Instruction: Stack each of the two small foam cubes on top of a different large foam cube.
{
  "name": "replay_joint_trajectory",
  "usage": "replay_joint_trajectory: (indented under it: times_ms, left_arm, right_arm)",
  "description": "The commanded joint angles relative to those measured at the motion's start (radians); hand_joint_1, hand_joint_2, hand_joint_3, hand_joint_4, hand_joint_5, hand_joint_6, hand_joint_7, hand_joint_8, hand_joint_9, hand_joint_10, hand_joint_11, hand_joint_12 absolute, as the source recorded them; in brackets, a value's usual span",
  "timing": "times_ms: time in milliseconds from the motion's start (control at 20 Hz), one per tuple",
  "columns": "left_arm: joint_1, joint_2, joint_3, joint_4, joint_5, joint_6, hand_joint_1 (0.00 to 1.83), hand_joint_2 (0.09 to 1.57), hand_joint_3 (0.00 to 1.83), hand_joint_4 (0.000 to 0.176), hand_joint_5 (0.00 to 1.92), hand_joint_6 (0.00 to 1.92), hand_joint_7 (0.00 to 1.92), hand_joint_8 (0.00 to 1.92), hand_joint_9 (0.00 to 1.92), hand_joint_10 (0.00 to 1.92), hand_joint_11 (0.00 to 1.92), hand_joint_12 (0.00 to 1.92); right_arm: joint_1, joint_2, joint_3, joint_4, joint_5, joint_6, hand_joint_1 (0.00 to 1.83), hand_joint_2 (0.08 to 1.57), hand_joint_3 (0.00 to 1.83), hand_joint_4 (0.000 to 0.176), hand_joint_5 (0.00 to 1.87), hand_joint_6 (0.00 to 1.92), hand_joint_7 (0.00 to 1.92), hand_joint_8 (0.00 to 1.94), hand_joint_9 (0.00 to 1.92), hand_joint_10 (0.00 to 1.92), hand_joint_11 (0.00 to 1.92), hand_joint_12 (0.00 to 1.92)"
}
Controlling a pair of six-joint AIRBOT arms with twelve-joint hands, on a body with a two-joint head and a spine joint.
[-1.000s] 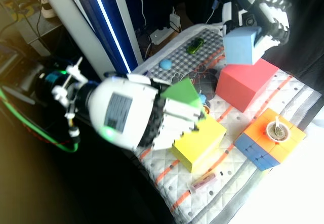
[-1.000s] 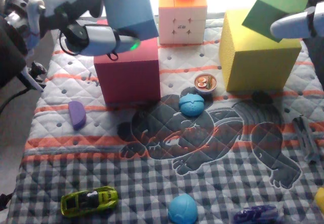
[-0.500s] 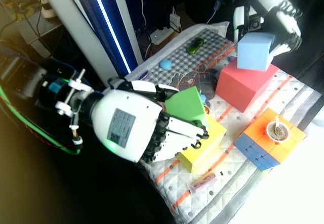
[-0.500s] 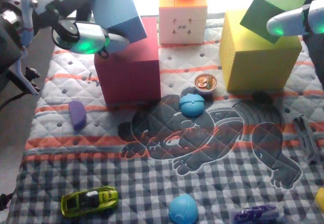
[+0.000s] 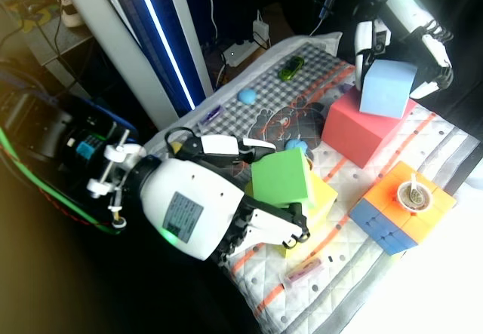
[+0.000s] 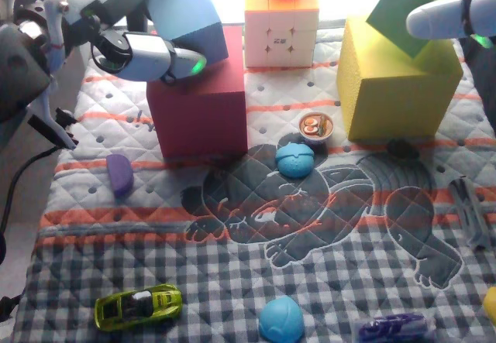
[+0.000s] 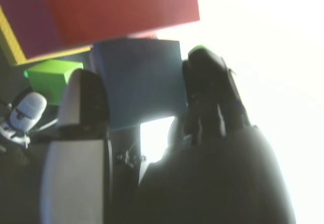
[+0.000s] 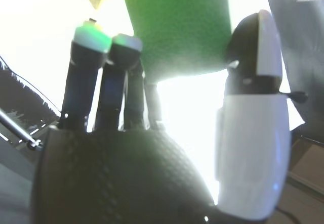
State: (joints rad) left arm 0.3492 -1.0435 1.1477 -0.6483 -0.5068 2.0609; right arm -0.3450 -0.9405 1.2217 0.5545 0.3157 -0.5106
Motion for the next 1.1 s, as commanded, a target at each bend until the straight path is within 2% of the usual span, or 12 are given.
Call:
replay_joint_trajectory:
  times_ms: [0, 50, 100, 150, 250, 350, 450, 600, 650, 700, 800, 1050]
  left_arm:
    - [0.008, -0.003, 0.008, 0.017, -0.03, 0.025, 1.16, 1.22, 0.0, 0.0, 0.12, 1.65, 0.26, 1.65, 0.3, 1.88, 0.42, 1.92]
    - [0.008, -0.005, 0.007, 0.019, -0.03, 0.025, 1.06, 1.2, 0.0, 0.016, 0.02, 1.04, 0.18, 1.23, 0.18, 1.55, 0.15, 1.92]
    - [0.008, -0.005, 0.007, 0.02, -0.031, 0.025, 0.97, 1.18, 0.0, 0.028, 0.08, 0.68, 0.22, 0.97, 0.19, 1.37, 0.08, 1.92]
    - [0.008, -0.005, 0.006, 0.02, -0.032, 0.025, 0.92, 1.17, 0.0, 0.0, 0.09, 0.43, 0.23, 0.64, 0.13, 1.05, 0.01, 1.77]
    - [0.009, -0.005, 0.004, 0.021, -0.036, 0.025, 0.78, 1.15, 0.0, 0.046, 0.1, 0.13, 0.17, 0.09, 0.08, 0.36, 0.0, 1.34]
    - [0.013, -0.003, -0.002, 0.026, -0.044, 0.025, 0.7, 1.15, 0.0, 0.09, 0.12, 0.05, 0.02, 0.01, 0.02, 0.05, 0.0, 0.82]
    - [0.015, 0.001, -0.011, 0.035, -0.052, 0.025, 0.66, 1.15, 0.0, 0.125, 0.1, 0.01, 0.0, 0.0, 0.0, 0.0, 0.0, 0.63]
    - [0.017, 0.011, -0.026, 0.047, -0.068, 0.025, 0.61, 1.17, 0.0, 0.129, 0.05, 0.0, 0.0, 0.0, 0.0, 0.0, 0.0, 0.3]
    - [0.018, 0.016, -0.032, 0.051, -0.076, 0.025, 0.59, 1.17, 0.0, 0.131, 0.03, 0.01, 0.0, 0.0, 0.0, 0.0, 0.0, 0.13]
    - [0.019, 0.022, -0.038, 0.053, -0.083, 0.025, 0.59, 1.17, 0.0, 0.149, 0.01, 0.01, 0.0, 0.0, 0.0, 0.0, 0.0, 0.03]
    - [0.023, 0.031, -0.051, 0.064, -0.1, 0.025, 0.65, 1.18, 0.0, 0.134, 0.0, 0.0, 0.0, 0.0, 0.0, 0.0, 0.0, 0.0]
    - [0.039, 0.062, -0.087, 0.076, -0.161, 0.025, 0.6, 1.16, 0.0, 0.161, 0.0, 0.0, 0.0, 0.0, 0.0, 0.0, 0.0, 0.0]
  right_arm:
    - [0.018, 0.002, 0.01, 0.005, 0.096, 0.009, 1.16, 1.12, 0.4, 0.0, 0.5, 1.63, 0.78, 1.61, 0.95, 1.92, 1.1, 1.92]
    - [0.018, 0.001, 0.01, 0.005, 0.096, 0.009, 1.16, 1.13, 0.4, 0.0, 0.5, 1.62, 0.77, 1.63, 0.96, 1.92, 1.11, 1.92]
    - [0.018, 0.001, 0.009, 0.005, 0.095, 0.009, 1.12, 1.23, 0.21, 0.0, 0.48, 1.68, 0.73, 1.56, 0.73, 1.9, 0.87, 1.92]
    - [0.018, 0.001, 0.009, 0.005, 0.094, 0.009, 1.07, 1.32, 0.08, 0.0, 0.46, 1.77, 0.65, 1.56, 0.53, 1.85, 0.61, 1.92]
    - [0.018, 0.001, 0.008, 0.005, 0.09, 0.009, 1.11, 1.15, 0.0, 0.0, 0.1, 1.3, 0.25, 1.32, 0.33, 1.68, 0.39, 1.92]
    - [0.018, 0.001, 0.004, 0.004, 0.088, 0.009, 0.97, 1.14, 0.0, 0.0, 0.05, 0.83, 0.13, 0.86, 0.12, 1.43, 0.18, 1.92]
    - [0.018, 0.002, -0.003, 0.003, 0.088, 0.009, 0.85, 1.14, 0.0, 0.007, 0.02, 0.51, 0.12, 0.32, 0.01, 1.02, 0.01, 1.77]
    - [0.018, 0.002, -0.014, -0.006, 0.089, 0.009, 0.74, 1.13, 0.0, 0.011, 0.0, 0.05, 0.01, 0.02, 0.0, 0.64, 0.0, 1.63]
    - [0.018, 0.002, -0.023, -0.01, 0.089, 0.009, 0.71, 1.12, 0.0, 0.013, 0.0, 0.01, 0.0, 0.0, 0.0, 0.58, 0.0, 1.61]
    - [0.018, 0.002, -0.033, -0.014, 0.09, 0.009, 0.7, 1.11, 0.0, 0.036, 0.0, 0.0, 0.0, 0.0, 0.0, 0.43, 0.0, 1.57]
    - [0.018, 0.002, -0.051, -0.026, 0.097, 0.009, 0.7, 1.1, 0.0, 0.086, 0.0, 0.0, 0.0, 0.0, 0.0, 0.06, 0.0, 1.44]
    - [0.026, 0.04, -0.112, -0.074, 0.142, 0.009, 0.58, 1.04, 0.0, 0.097, 0.0, 0.0, 0.0, 0.0, 0.0, 0.0, 0.0, 1.1]
